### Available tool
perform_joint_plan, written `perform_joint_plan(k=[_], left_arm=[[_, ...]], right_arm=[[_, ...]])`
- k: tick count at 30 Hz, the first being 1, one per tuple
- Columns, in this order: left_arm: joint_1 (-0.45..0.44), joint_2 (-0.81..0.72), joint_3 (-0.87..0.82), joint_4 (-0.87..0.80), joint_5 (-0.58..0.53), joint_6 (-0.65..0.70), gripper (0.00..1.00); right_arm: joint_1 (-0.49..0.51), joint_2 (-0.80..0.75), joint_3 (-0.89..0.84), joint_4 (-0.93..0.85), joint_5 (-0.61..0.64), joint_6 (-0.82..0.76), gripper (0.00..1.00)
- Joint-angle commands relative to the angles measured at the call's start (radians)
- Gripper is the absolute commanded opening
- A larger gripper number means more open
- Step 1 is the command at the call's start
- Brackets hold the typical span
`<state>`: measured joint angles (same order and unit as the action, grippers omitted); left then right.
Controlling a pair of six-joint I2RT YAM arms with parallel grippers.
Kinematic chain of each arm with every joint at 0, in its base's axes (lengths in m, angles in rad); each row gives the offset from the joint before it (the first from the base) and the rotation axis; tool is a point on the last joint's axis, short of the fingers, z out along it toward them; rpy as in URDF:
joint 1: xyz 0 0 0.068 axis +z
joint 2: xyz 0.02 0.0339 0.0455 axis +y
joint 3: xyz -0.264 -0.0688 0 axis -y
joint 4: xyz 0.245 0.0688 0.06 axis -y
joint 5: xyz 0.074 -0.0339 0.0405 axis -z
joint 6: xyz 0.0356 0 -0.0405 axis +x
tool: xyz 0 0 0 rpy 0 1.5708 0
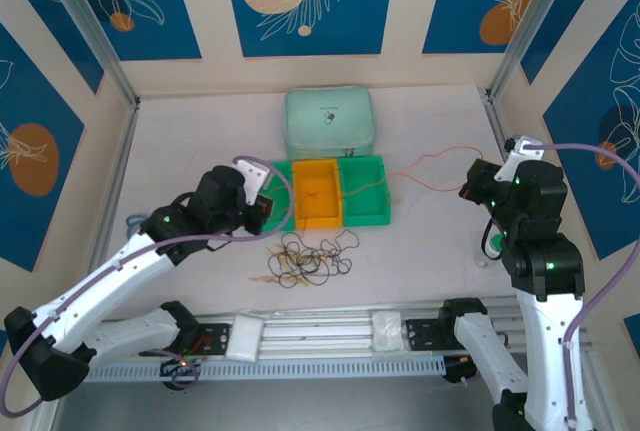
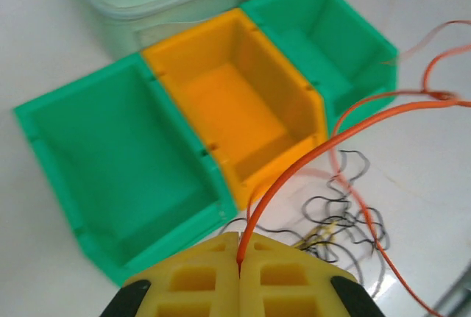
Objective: Untangle the cables
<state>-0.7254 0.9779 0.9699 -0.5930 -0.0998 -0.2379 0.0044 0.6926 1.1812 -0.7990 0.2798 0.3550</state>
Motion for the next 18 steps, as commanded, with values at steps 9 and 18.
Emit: perform_joint_plan(k=[9,18], left_arm=[[0.068,-0.071,0.047,-0.127,-0.106,-0.021,0.0],[0.15,-0.114,0.087,-0.231,-0.181,-0.023,0.0]], right_arm=[[-0.175,-0.008,-0.023,-0.01,-0.142,-0.028,0.0],[-0.246,-0.007,-0.046,-0.005,-0.193,-0.035,0.0]])
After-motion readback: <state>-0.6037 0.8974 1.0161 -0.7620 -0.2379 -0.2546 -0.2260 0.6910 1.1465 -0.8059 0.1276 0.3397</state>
